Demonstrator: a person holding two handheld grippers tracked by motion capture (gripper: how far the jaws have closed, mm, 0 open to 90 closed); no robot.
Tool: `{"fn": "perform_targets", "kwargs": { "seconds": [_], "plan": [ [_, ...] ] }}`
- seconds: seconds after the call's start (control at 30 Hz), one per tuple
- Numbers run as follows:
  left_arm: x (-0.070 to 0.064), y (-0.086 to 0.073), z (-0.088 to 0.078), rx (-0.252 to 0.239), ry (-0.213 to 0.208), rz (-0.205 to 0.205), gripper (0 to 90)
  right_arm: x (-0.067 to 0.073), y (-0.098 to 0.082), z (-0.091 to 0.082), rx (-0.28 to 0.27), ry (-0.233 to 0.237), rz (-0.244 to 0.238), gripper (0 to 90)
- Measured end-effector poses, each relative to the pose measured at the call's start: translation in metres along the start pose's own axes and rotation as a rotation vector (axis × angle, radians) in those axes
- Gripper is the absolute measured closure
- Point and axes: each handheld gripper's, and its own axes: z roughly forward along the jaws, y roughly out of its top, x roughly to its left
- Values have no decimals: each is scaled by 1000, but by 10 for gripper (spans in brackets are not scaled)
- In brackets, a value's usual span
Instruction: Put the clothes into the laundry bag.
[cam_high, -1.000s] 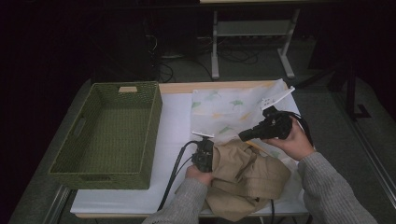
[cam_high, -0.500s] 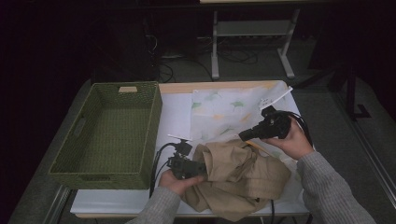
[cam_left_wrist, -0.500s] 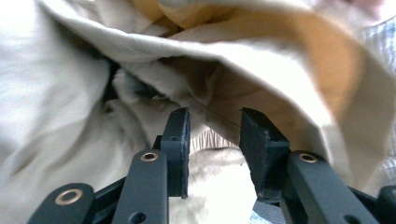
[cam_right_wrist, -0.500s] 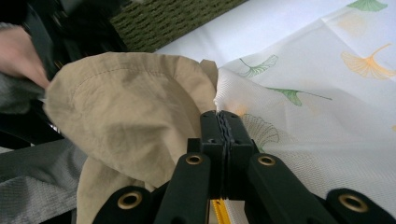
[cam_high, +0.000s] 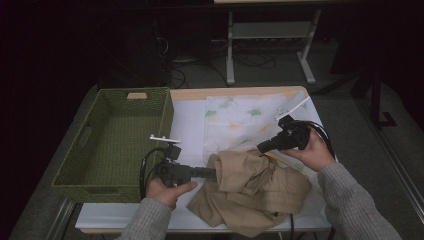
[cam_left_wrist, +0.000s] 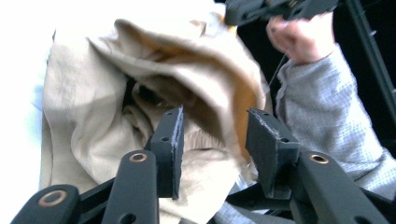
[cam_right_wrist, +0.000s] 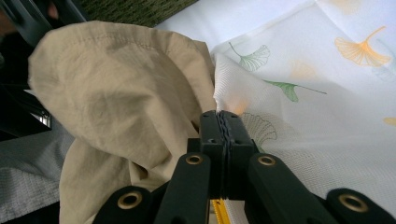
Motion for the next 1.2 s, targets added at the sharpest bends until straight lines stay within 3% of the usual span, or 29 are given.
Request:
{"fn": "perform_targets", "kwargs": {
  "seconds": [0.17,0.3,0.37,0.47,0.53,0.63,0.7,0.73,0.8,0.9,0.97,1.07,1.13,1.2],
  "plan": [
    [-1,9,-1,-42,35,11,470,3,1,2,8,5,-4,886],
    [11,8,26,-3,50,-13,376,8,6,6,3,26,-31,886],
    [17,7,42,13,20,-23,306,11,8,7,8,33,-35,886],
    [22,6,69,67,39,-30,303,15,11,8,13,40,-48,886],
    [24,4,86,113,57,-29,343,18,15,7,14,42,-58,886],
    [24,0,107,152,71,21,650,23,19,7,13,45,-72,886],
    [22,-1,119,152,38,27,814,24,22,6,6,51,-79,887],
    [19,-1,124,146,14,32,842,25,23,6,9,51,-80,886],
    [11,0,131,121,-48,45,860,27,25,5,8,51,-90,886],
    [-7,7,138,76,-95,88,863,29,29,2,-2,56,-100,886],
    [-13,13,140,34,-72,92,863,31,32,-2,-13,56,-100,886],
    [-5,19,143,-14,-8,46,853,33,33,-6,-13,48,-101,886],
    [2,20,144,-20,3,13,808,31,32,-7,-6,43,-95,886],
    [2,19,142,-1,11,15,734,27,29,-6,5,40,-81,886]
  ]
}}
